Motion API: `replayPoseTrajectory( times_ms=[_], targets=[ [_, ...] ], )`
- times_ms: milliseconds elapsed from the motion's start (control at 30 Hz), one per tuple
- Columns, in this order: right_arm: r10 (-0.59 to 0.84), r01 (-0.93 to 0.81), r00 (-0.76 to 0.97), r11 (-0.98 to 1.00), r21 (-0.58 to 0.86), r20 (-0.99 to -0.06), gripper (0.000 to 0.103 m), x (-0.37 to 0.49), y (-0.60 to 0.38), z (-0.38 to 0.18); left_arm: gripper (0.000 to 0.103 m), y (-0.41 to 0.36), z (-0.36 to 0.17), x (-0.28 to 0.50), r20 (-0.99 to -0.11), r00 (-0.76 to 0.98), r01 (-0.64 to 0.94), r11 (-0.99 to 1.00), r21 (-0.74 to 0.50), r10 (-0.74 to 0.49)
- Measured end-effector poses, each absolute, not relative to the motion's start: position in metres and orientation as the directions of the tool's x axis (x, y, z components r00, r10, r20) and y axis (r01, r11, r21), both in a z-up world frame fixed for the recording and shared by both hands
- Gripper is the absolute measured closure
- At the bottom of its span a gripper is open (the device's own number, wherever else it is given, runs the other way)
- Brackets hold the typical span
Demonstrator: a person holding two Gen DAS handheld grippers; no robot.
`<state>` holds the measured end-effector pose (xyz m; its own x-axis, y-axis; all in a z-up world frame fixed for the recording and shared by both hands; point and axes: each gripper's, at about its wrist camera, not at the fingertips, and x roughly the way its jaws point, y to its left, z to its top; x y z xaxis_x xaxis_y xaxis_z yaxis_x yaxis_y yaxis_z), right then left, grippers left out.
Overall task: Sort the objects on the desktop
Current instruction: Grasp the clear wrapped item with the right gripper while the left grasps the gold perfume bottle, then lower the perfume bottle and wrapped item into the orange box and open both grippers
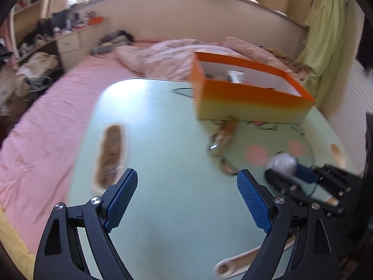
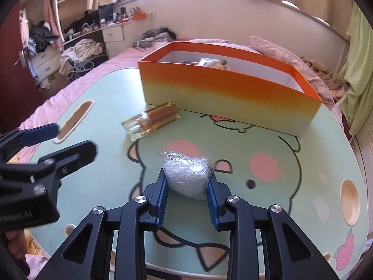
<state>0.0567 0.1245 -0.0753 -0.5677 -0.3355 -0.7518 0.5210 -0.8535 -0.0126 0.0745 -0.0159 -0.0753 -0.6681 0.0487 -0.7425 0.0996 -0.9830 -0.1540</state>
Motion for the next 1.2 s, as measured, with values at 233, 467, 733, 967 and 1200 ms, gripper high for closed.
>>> replayPoseTrajectory(
  times_ms=[233,467,733,967,1200],
  targets=[
    [-0.326,0.445,-0.598,-0.895,0.035,-0.732,0.074,0.047,0.169,-0.062,0.016,0.004,-0.071,0.021,-0.769,-0.624,-0.031,-0.987,-0.155,0.14],
    [-0.343,0.423,-0.601,-0.903,0.077,-0.722,0.073,0.045,0.183,-0.058,0.084,0.017,-0.089,-0.002,-0.805,-0.572,-0.097,-0.987,-0.127,0.16],
    [-0.371,0.412,-0.604,-0.903,0.121,-0.705,0.073,0.046,0.192,-0.051,0.084,0.019,-0.087,0.048,-0.782,-0.586,-0.093,-0.976,-0.196,0.213],
    [-0.411,0.456,-0.618,-0.882,0.121,-0.67,0.073,0.047,0.188,-0.028,0.084,0.023,-0.037,0.063,-0.686,-0.662,-0.16,-0.951,-0.265,0.303],
    [-0.426,0.457,-0.664,-0.882,0.117,-0.615,0.073,0.007,0.18,0.006,0.084,0.032,0.001,0.007,-0.65,-0.713,-0.173,-0.964,-0.201,0.264]
  ],
)
